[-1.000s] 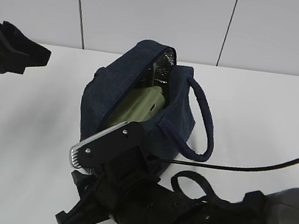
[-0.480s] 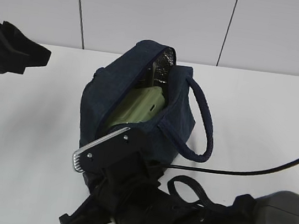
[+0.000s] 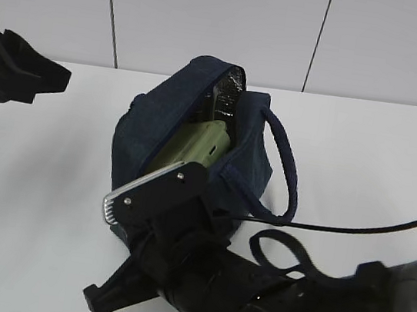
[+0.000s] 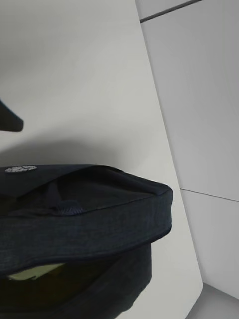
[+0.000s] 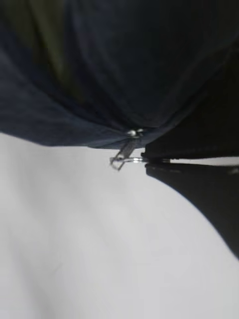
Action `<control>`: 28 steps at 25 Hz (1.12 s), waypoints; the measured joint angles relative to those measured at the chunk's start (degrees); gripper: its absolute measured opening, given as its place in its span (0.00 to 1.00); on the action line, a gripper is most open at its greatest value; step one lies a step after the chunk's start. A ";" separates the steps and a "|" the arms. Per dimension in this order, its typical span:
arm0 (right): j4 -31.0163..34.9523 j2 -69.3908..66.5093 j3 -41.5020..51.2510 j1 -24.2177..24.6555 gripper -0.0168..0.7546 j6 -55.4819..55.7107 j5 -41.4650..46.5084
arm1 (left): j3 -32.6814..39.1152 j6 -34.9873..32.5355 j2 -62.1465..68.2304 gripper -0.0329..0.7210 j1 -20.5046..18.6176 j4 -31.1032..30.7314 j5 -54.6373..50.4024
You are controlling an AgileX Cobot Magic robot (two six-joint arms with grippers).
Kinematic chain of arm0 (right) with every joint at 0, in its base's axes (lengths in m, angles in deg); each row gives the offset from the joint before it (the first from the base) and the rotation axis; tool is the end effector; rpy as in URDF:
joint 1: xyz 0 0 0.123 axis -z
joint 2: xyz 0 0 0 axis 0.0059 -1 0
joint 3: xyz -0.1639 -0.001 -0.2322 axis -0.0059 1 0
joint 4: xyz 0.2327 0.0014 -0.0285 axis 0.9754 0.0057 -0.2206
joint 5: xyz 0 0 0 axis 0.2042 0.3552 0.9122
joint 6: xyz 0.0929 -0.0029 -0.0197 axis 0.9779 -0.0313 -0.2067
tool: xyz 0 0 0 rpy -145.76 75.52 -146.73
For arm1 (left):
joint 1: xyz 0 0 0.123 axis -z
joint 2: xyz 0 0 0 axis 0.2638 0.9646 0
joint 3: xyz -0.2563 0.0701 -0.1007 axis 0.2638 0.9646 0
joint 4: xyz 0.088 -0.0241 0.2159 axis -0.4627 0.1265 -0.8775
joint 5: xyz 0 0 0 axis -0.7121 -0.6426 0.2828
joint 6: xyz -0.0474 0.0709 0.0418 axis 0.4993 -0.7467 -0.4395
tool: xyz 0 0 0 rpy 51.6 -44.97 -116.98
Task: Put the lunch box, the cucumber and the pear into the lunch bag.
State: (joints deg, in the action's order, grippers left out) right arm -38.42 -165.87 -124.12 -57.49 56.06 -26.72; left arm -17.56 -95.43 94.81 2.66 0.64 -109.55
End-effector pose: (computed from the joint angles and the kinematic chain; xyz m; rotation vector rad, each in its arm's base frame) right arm 0.1996 0.2729 0.1672 -0.7615 1.9451 0.4306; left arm 0.2105 -0.0917 0.3023 0.5560 2.1115 -0.3910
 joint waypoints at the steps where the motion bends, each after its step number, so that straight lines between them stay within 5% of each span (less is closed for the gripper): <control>1: 0.36 1.35 0.00 0.00 0.02 -0.93 0.74 | 0.00 0.00 0.00 0.36 0.00 0.00 0.00; 18: 16.93 11.37 -4.76 -0.04 0.02 -27.16 2.92 | 0.00 -3.18 3.73 0.36 0.00 -2.28 -2.25; 21: 21.11 11.37 -6.88 -0.04 0.02 -31.92 3.11 | 0.00 -10.39 6.14 0.36 0.00 1.01 -2.37; 28: 25.49 11.37 -7.77 -0.04 0.02 -34.32 3.37 | 0.00 -39.45 11.40 0.36 -2.09 23.27 -11.49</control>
State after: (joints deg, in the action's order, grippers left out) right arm -12.94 -154.50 -131.89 -57.52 21.73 -23.35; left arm -17.56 -134.87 106.22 0.56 23.91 -121.04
